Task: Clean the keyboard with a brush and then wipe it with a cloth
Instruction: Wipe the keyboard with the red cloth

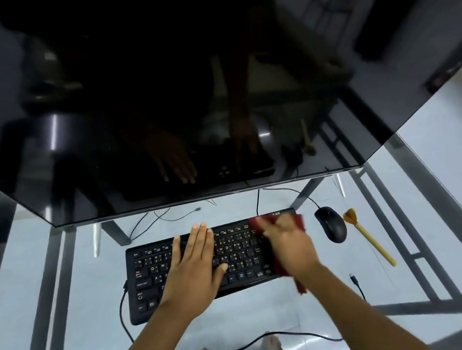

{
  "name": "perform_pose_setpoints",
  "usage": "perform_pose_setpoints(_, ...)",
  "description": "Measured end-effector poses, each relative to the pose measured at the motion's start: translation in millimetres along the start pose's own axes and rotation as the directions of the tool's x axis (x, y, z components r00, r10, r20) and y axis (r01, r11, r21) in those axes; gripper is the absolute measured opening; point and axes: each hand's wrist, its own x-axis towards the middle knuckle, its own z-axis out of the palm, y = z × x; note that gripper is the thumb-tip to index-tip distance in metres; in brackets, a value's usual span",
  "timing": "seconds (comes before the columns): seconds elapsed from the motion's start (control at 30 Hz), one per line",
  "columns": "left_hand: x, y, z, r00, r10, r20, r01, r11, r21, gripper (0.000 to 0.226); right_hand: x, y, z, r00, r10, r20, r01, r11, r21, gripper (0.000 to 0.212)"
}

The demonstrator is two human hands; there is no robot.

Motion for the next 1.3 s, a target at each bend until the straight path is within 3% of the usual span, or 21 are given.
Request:
perform_pose_setpoints(0.07,8.0,11.1,-0.7,1.0,0.016,-0.018,-0.016,1.0,0.007,0.071,7.5,30.2,0.8,0.96,0.279,-0.003,-0.279,0.959,0.052,0.051)
perform_pose_setpoints(0.1,11.6,16.5,-0.3,1.0,0.02,-0.022,-0.02,1.0,0.001,0.071,8.2,31.8,7.7,0.958,0.285,-0.03,-0.282,0.956,0.075,0.052)
perform_pose_setpoints(0.17,19.3,30.4,2.6,1.0,0.026,-0.009,-0.027,1.0,-0.013,0.072,-2.8,14.0,16.5,0.972,0.229,0.045,-0.234,0.962,0.139,0.042)
perform_pose_setpoints(0.23,24.7,43.4,7.2,0.999,0.037,0.02,-0.036,0.999,-0.015,0.073,-15.9,-0.6,4.7,0.982,0.178,0.065,-0.189,0.936,0.296,0.019)
perform_pose_setpoints(0.3,25.6,50.1,13.6,0.998,0.042,0.045,-0.042,0.999,-0.005,0.074,-16.1,10.8,0.9,0.989,-0.001,0.148,-0.038,0.963,0.265,0.024)
perform_pose_setpoints(0.4,19.7,53.0,22.5,0.998,0.039,0.051,-0.039,0.999,0.009,0.073,7.2,50.7,0.0,0.979,0.205,0.008,-0.205,0.975,0.089,0.045)
perform_pose_setpoints(0.47,15.7,53.0,25.3,0.998,0.028,0.056,-0.029,1.0,0.005,0.072,7.6,44.8,0.0,0.979,0.203,-0.009,-0.201,0.974,0.1,0.049)
perform_pose_setpoints(0.57,14.7,54.9,26.0,0.998,0.008,0.066,-0.008,1.0,-0.001,0.072,-20.2,19.4,8.2,0.99,-0.047,0.136,0.008,0.961,0.278,0.049)
perform_pose_setpoints(0.63,14.9,54.9,25.5,0.998,0.005,0.064,-0.005,1.0,-0.009,0.071,-36.8,19.0,6.9,0.973,-0.186,0.137,0.129,0.93,0.343,0.051)
perform_pose_setpoints(0.67,14.8,54.9,24.9,0.998,0.003,0.059,-0.003,1.0,-0.009,0.071,-33.5,26.4,6.4,0.978,-0.169,0.118,0.118,0.928,0.352,0.046)
perform_pose_setpoints(0.77,14.9,55.9,23.9,0.999,-0.006,0.041,0.006,1.0,-0.011,0.068,-14.7,50.4,6.1,0.986,0.142,0.088,-0.162,0.943,0.29,0.039)
perform_pose_setpoints(0.8,15.0,57.4,23.9,0.999,-0.014,0.035,0.014,1.0,-0.016,0.067,-14.8,47.4,4.1,0.982,0.164,0.094,-0.186,0.934,0.305,0.038)
perform_pose_setpoints(0.93,14.5,63.4,25.3,0.998,-0.055,0.036,0.055,0.998,-0.011,0.068,-39.5,27.9,6.9,0.956,-0.238,0.169,0.167,0.921,0.353,0.038)
perform_pose_setpoints(1.0,13.6,64.6,25.3,0.998,-0.061,0.032,0.061,0.998,-0.011,0.069,-33.7,44.3,0.2,0.974,-0.208,0.093,0.164,0.924,0.347,0.03)
perform_pose_setpoints(1.07,12.9,65.4,24.8,0.997,-0.068,0.029,0.069,0.998,-0.006,0.07,-25.4,62.5,-6.7,0.999,-0.053,0.011,0.047,0.952,0.301,0.04)
perform_pose_setpoints(1.13,12.6,67.9,25.6,0.995,-0.091,0.032,0.091,0.996,-0.003,0.071,-25.5,65.5,-7.8,0.999,0.043,0.027,-0.05,0.924,0.38,0.041)
perform_pose_setpoints(1.23,21.0,85.6,26.2,0.994,-0.11,0.024,0.111,0.992,-0.052,0.071,-38.7,57.0,-5.0,0.988,-0.124,0.091,0.079,0.916,0.394,0.025)
perform_pose_setpoints(1.3,33.1,103.9,23.1,0.998,-0.06,0.018,0.061,0.996,-0.066,0.069,-42.7,67.9,-9.6,0.975,-0.205,0.091,0.151,0.9,0.409,0.036)
